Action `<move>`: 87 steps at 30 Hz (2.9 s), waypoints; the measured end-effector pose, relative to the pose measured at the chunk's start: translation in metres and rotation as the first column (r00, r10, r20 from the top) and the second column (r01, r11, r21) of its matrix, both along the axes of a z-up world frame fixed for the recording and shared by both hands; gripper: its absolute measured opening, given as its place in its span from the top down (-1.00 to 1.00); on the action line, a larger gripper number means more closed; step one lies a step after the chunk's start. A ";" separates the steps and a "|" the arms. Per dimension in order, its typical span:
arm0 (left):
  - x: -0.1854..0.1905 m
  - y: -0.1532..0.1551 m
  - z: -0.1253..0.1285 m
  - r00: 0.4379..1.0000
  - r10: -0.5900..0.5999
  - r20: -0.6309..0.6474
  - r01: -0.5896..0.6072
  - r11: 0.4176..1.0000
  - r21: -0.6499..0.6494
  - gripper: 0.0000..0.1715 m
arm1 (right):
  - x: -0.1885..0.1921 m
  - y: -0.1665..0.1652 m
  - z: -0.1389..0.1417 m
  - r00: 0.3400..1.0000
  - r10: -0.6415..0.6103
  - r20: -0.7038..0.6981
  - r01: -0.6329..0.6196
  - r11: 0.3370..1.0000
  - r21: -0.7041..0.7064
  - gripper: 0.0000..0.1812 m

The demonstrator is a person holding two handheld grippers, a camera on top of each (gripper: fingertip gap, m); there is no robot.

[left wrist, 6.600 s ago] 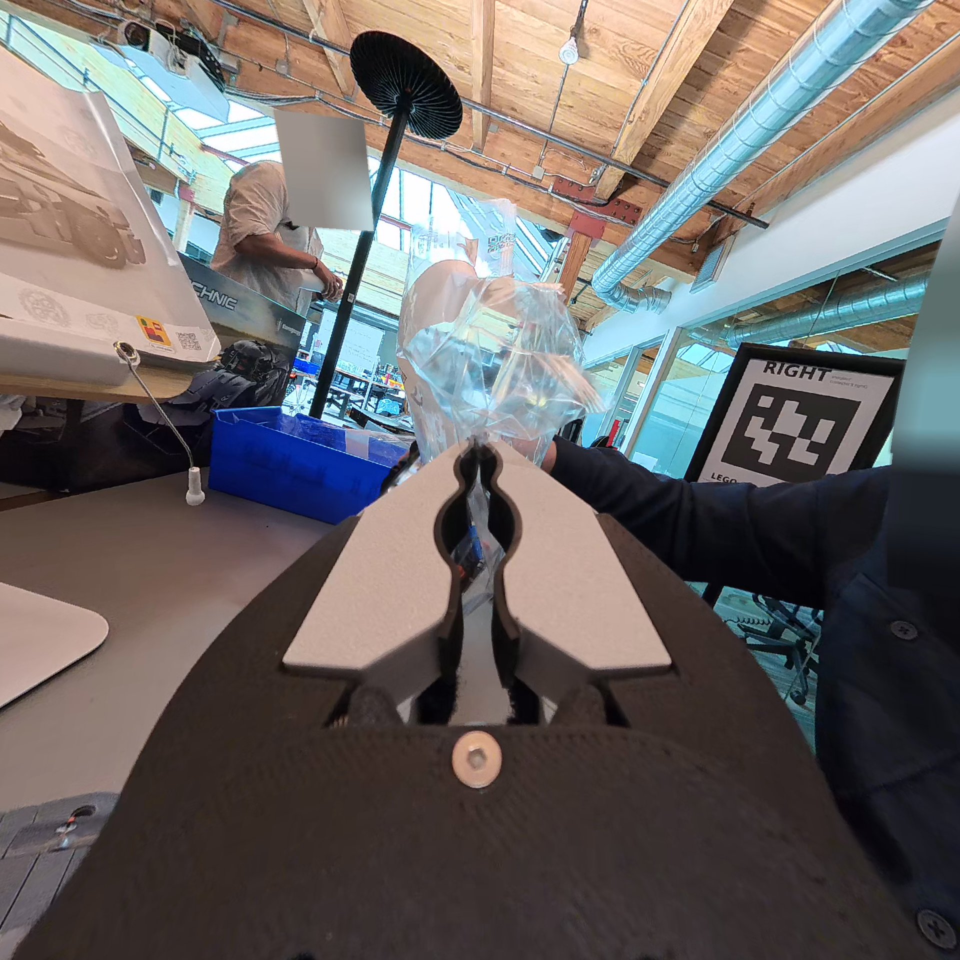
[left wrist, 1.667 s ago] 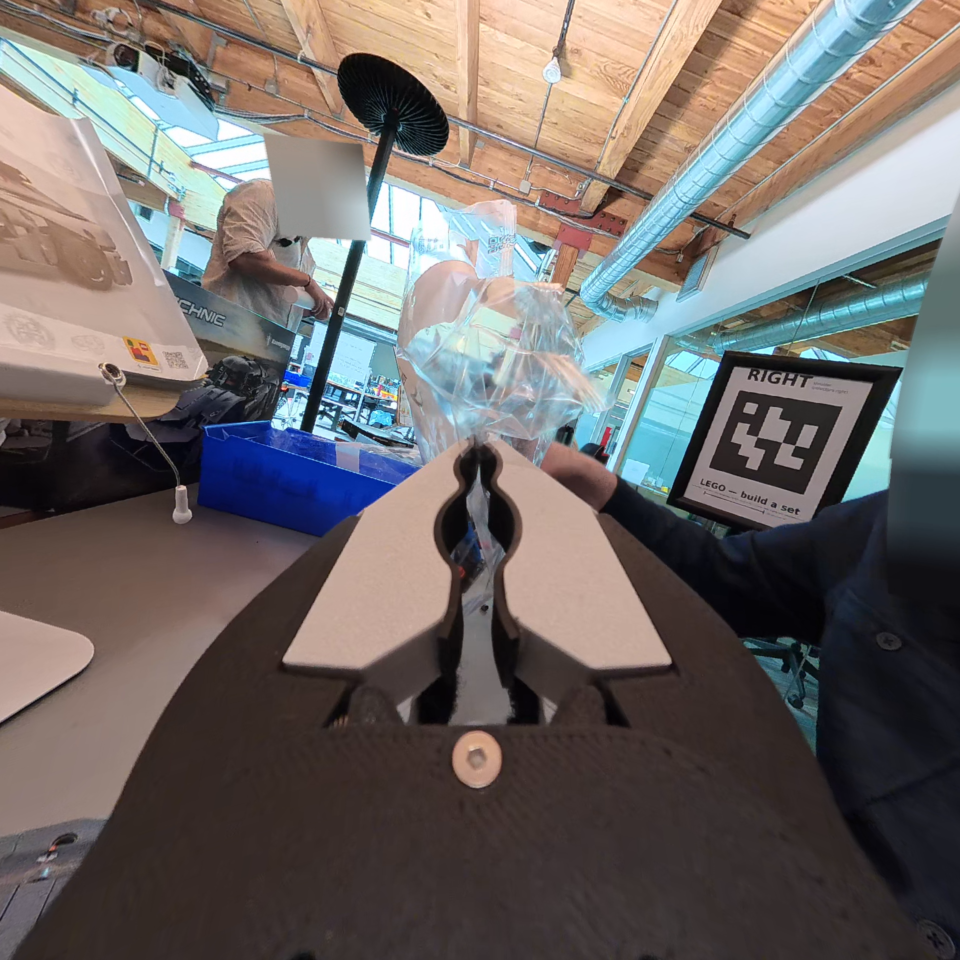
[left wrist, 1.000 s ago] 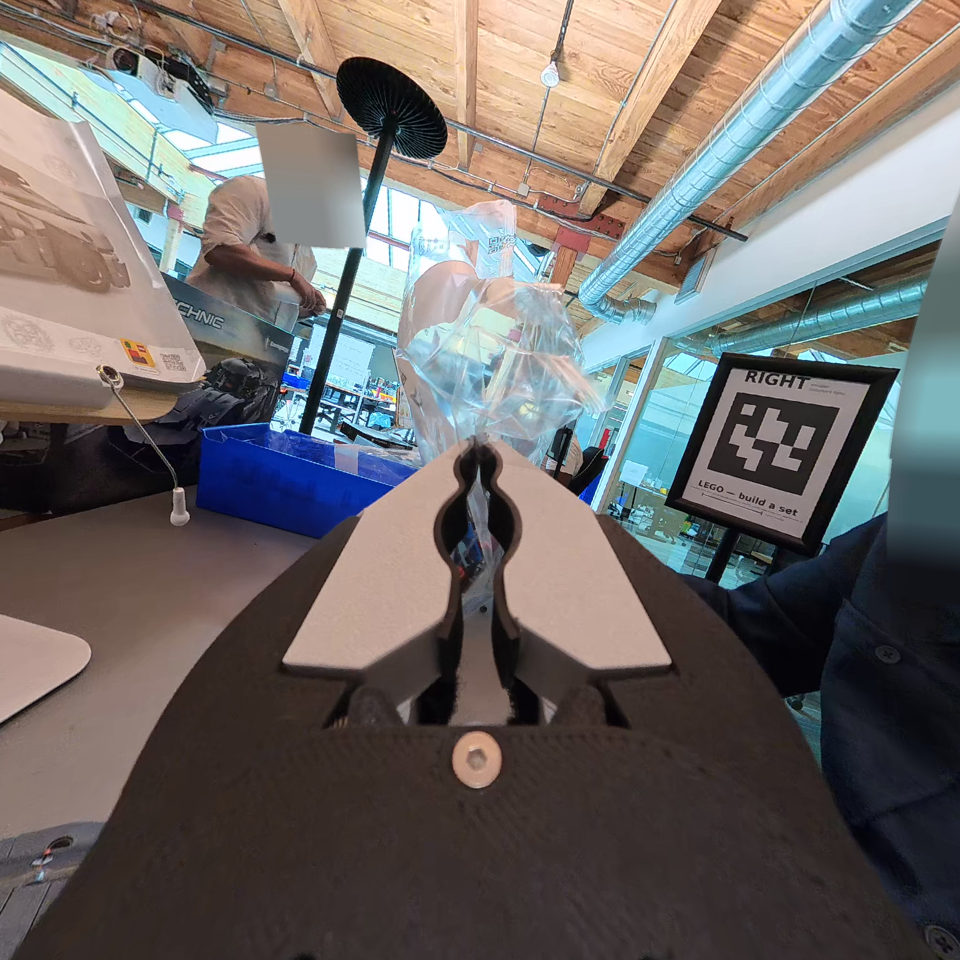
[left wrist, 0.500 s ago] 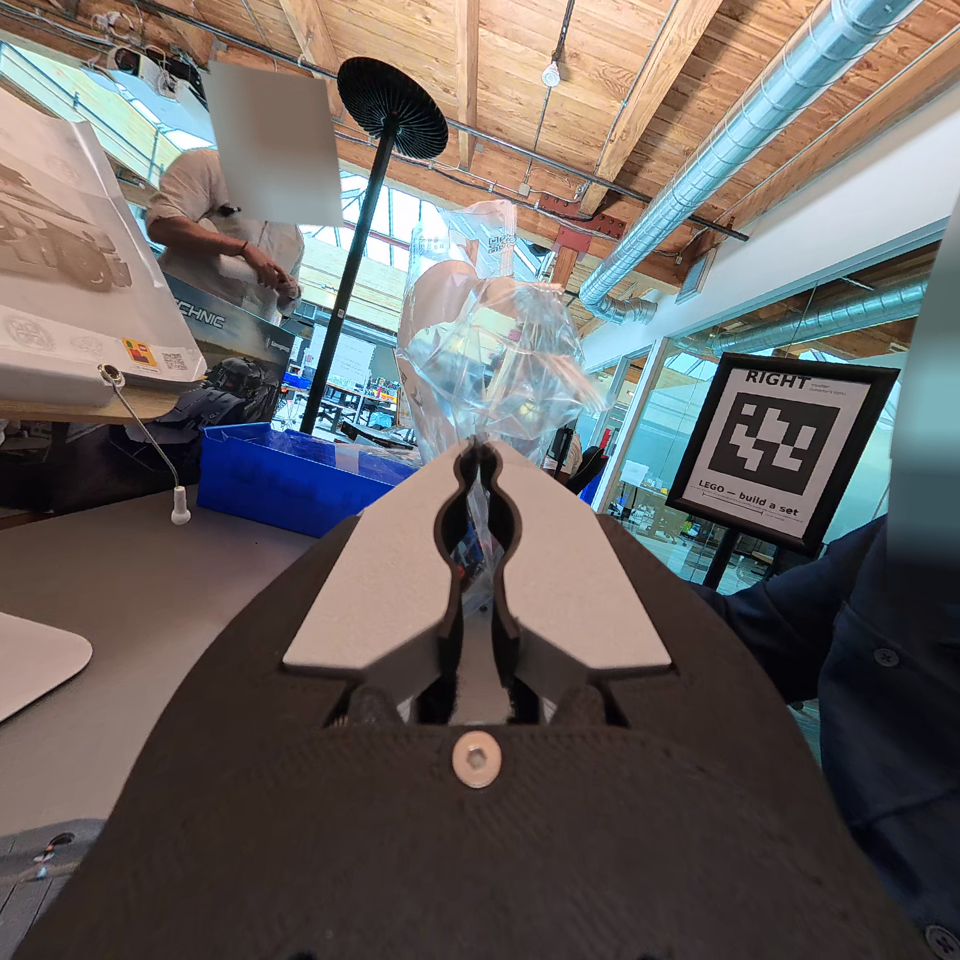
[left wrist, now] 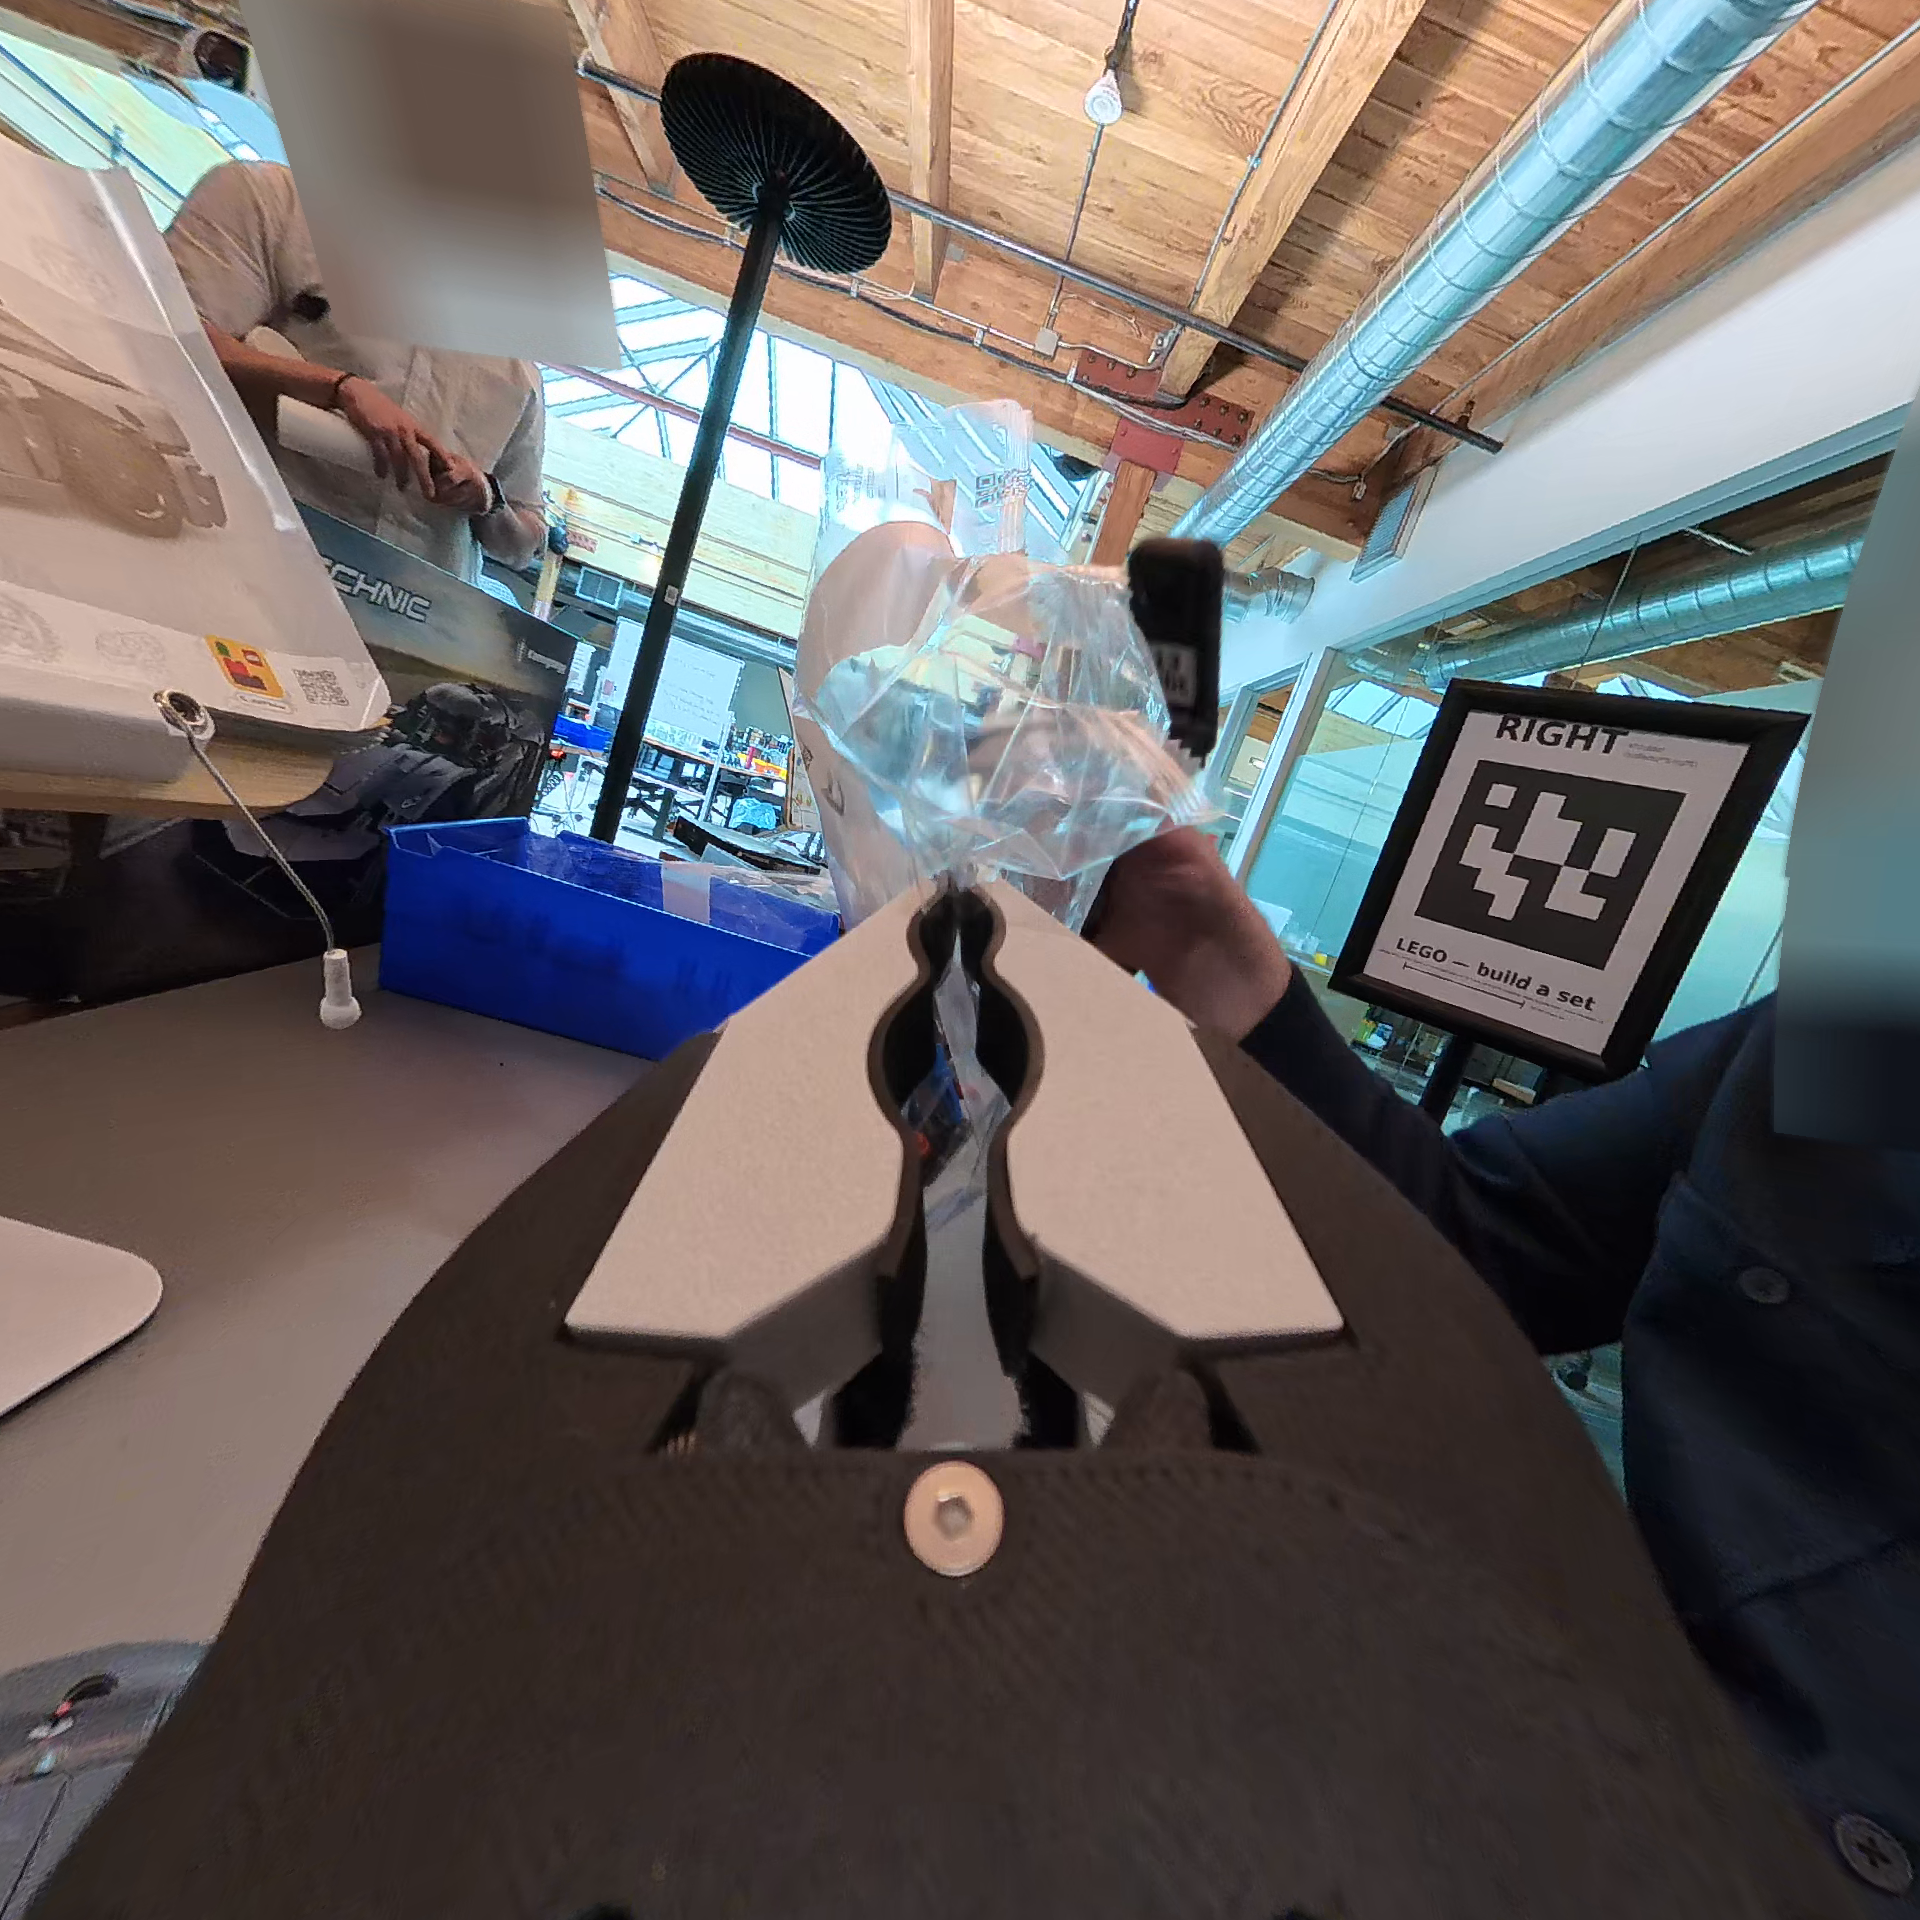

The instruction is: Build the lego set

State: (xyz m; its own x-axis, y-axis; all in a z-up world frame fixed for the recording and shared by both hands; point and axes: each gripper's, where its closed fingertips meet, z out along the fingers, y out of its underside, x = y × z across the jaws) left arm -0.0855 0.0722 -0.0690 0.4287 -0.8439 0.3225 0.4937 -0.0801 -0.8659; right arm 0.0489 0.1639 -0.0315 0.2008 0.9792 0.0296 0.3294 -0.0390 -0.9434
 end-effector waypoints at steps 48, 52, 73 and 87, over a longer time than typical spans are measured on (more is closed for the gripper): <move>0.007 0.001 -0.006 1.000 -0.023 -0.013 0.023 1.000 -0.018 1.00 | 0.011 -0.011 0.011 0.994 0.027 -0.106 -0.030 0.999 -0.021 1.00; 0.011 0.001 -0.008 0.999 -0.036 -0.027 0.035 0.999 -0.024 1.00 | -0.023 -0.019 0.018 0.996 0.083 -0.026 -0.082 0.996 0.020 1.00; 0.004 0.001 -0.005 1.000 -0.015 -0.019 0.015 1.000 -0.015 1.00 | 0.093 0.031 -0.226 0.811 -0.111 0.575 0.229 0.964 -0.136 0.83; 0.003 0.002 -0.005 1.000 -0.015 -0.020 0.014 1.000 -0.015 1.00 | 0.088 0.037 -0.243 0.805 -0.108 0.583 0.246 0.956 -0.162 0.84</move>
State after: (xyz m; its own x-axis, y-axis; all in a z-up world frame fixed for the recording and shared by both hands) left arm -0.0821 0.0739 -0.0739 0.4228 -0.8452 0.3269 0.4752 -0.1004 -0.8742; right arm 0.1371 0.2009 -0.2744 0.3863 0.9222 -0.0179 0.7647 -0.3310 -0.5528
